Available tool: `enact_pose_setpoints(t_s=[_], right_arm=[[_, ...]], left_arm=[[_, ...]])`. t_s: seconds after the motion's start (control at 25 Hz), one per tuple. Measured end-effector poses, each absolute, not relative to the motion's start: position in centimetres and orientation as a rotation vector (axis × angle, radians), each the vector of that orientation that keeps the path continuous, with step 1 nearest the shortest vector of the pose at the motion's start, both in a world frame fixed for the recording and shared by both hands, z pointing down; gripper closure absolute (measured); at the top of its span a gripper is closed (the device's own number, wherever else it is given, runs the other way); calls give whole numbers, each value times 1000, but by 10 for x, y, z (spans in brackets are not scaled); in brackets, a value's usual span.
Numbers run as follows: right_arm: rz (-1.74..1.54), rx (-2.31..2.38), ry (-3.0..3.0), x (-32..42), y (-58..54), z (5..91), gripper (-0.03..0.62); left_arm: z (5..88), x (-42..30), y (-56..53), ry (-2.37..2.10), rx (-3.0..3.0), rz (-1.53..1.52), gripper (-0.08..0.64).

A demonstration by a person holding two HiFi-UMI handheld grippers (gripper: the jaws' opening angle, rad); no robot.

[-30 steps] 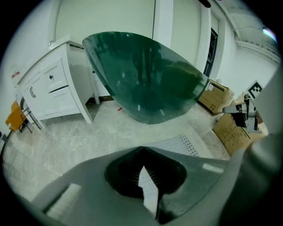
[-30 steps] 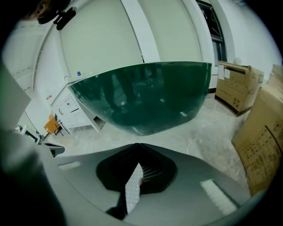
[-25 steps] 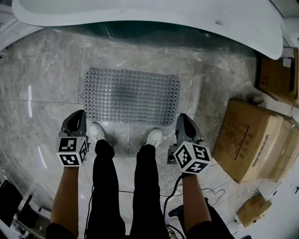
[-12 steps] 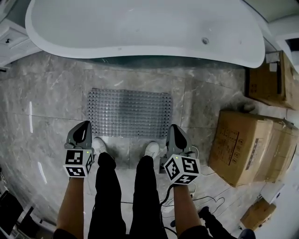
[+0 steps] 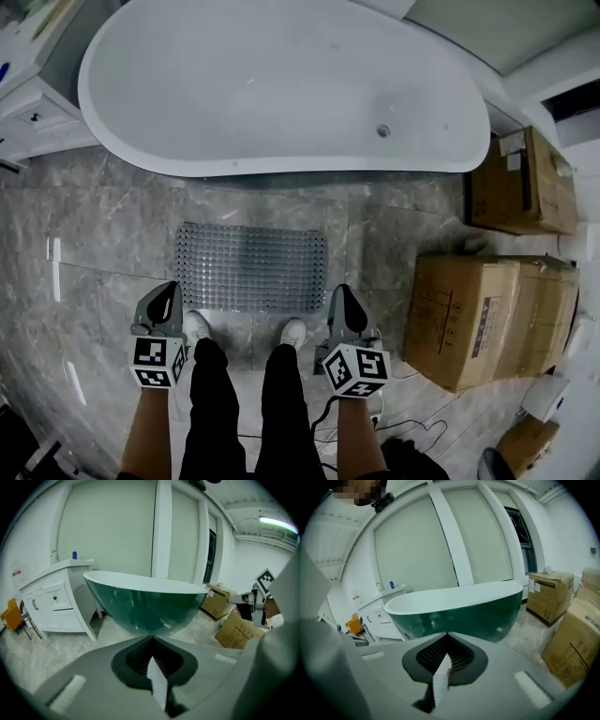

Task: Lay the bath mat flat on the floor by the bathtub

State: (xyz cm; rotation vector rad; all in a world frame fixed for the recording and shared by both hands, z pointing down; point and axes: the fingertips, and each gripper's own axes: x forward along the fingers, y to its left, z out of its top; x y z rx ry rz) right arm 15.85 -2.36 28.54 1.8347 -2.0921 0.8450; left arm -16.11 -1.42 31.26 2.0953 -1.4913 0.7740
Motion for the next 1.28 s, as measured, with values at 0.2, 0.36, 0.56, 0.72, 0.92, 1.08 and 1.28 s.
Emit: enact_pose_setpoints(t_s=[0.2, 0.36, 0.56, 0.72, 0.92, 1.08, 1.28], right_arm=[[767, 1835, -2139, 155, -24, 241, 566], [701, 1849, -2188, 151, -34, 210, 566], [676, 1875, -2192, 156, -23, 169, 566], [605, 1899, -2221, 160, -28, 135, 566], [561, 1919, -2249, 161, -24, 93, 566], [502, 1919, -2296, 156, -27, 59, 566], [489, 1936, -2348, 154, -26, 29, 566]], left_arm=[[270, -155, -18, -1514, 2139, 722, 560], [237, -152, -32, -1555, 2173, 651, 560], [198, -154, -22, -1584, 2156, 614, 560], [166, -154, -28, -1622, 2195, 588, 560], [125, -150, -25, -1649, 2224, 555, 560], [92, -142, -31, -1664, 2276, 520, 560], [62, -139, -34, -1673, 2318, 492, 560]])
